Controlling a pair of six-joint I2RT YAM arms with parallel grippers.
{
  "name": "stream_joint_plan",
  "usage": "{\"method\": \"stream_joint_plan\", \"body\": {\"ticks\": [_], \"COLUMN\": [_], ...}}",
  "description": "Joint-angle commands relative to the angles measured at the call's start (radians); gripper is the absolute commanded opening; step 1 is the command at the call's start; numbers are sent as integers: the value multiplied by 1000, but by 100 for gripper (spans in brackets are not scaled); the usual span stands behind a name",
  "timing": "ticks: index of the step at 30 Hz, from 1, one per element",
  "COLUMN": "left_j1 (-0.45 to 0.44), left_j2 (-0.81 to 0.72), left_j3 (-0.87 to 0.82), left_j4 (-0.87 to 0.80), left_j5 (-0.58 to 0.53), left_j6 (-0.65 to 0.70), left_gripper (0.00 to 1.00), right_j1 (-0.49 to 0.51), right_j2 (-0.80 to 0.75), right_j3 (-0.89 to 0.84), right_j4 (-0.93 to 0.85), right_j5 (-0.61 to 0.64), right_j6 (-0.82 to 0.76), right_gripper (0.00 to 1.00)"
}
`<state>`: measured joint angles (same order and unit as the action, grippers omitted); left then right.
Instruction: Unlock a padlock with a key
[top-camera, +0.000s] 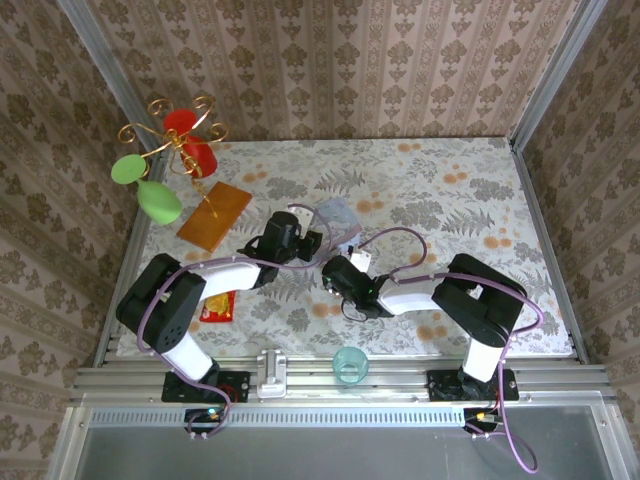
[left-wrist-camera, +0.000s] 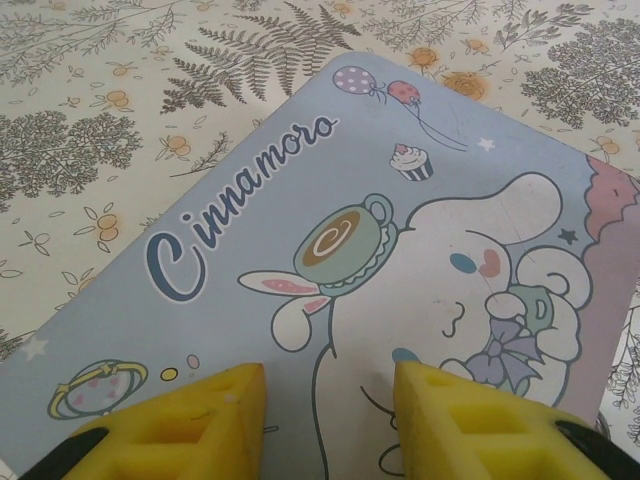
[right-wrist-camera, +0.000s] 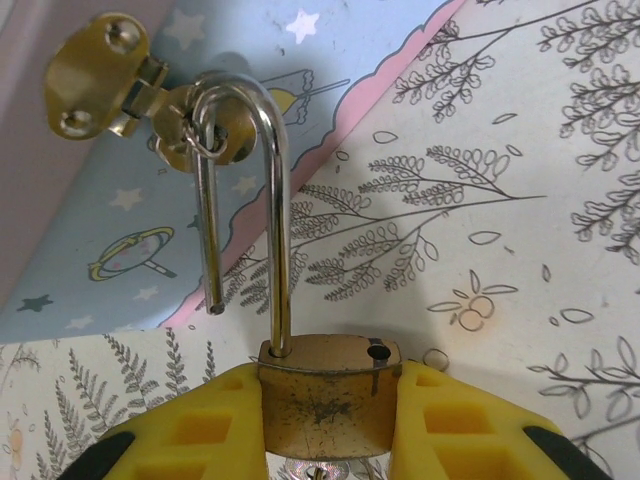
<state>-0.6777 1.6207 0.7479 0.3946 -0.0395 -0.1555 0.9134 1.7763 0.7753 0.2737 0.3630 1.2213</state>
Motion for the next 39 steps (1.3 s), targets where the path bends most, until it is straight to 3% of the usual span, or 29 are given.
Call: {"method": "stream_joint_plan", "body": {"ticks": [1,15,20,26,31,35,39], "left_j1": [0,-4,-3,5,25,68,98], "left_j2": [48,107,106,23,-16,-10,119], "left_j3": [-48,-46,-29,61,150,307,527], "left_j4": [-128,-106,-123,-252,-316,-398,-527], "left_j5": [35,74,84,106,108,148,135], "left_j6": [6,50,24,19,-4,-34,-15], "left_gripper": [38,36,36,37,39,51,68], "right_j1": [-15,-106,-96,-105,-116,-105,-102], "right_j2": [63,22,60,53,64,80,93], "right_j3": [10,1,47,-58,-9,-17,-47], "right_j4": [79,137,130,249,230,250,289], "right_j5": [-6,-14,-85,-56,-102,-102,-104], "right_j6": [33,-46,-78,-16,-62,-43,-13], "right_gripper": [25,26,25,25,25,25,25]}}
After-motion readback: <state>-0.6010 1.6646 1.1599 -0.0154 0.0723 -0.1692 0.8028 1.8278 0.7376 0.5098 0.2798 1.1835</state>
